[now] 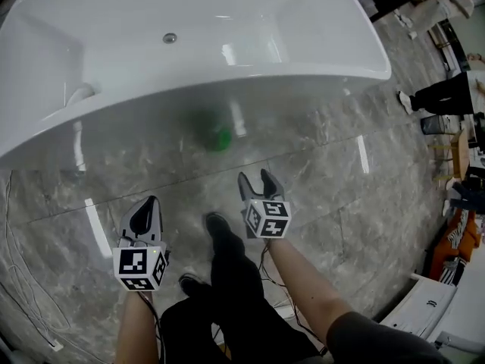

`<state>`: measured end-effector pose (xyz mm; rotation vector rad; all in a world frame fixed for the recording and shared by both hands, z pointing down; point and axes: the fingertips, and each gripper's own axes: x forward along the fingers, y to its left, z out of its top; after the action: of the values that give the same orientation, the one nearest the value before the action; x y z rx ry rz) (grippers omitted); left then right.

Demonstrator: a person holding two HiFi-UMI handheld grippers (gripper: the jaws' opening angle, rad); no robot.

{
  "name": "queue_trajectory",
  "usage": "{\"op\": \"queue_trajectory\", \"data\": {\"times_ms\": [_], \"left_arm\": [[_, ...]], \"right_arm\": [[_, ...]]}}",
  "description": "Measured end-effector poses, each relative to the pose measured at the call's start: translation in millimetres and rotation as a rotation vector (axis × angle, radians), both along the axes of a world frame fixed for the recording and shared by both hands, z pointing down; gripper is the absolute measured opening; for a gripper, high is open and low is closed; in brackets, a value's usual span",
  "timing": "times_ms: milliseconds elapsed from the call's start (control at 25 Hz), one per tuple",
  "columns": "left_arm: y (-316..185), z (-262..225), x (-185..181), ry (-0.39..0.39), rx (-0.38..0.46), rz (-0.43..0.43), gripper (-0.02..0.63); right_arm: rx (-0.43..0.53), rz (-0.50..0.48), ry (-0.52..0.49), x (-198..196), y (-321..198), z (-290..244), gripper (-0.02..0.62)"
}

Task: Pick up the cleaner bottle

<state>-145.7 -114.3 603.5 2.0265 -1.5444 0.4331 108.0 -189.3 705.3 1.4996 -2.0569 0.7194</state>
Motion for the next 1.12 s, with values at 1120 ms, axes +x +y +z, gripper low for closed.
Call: {"op": "queue_trajectory", "data": {"times_ms": [1120], "left_arm": [[-123.6,246.4,3.1,0.023,0.166,0.125,0.014]], "right_arm": [[0.192,-0.055,0.130,-48.1,-90.3,277.0,0.290]]}}
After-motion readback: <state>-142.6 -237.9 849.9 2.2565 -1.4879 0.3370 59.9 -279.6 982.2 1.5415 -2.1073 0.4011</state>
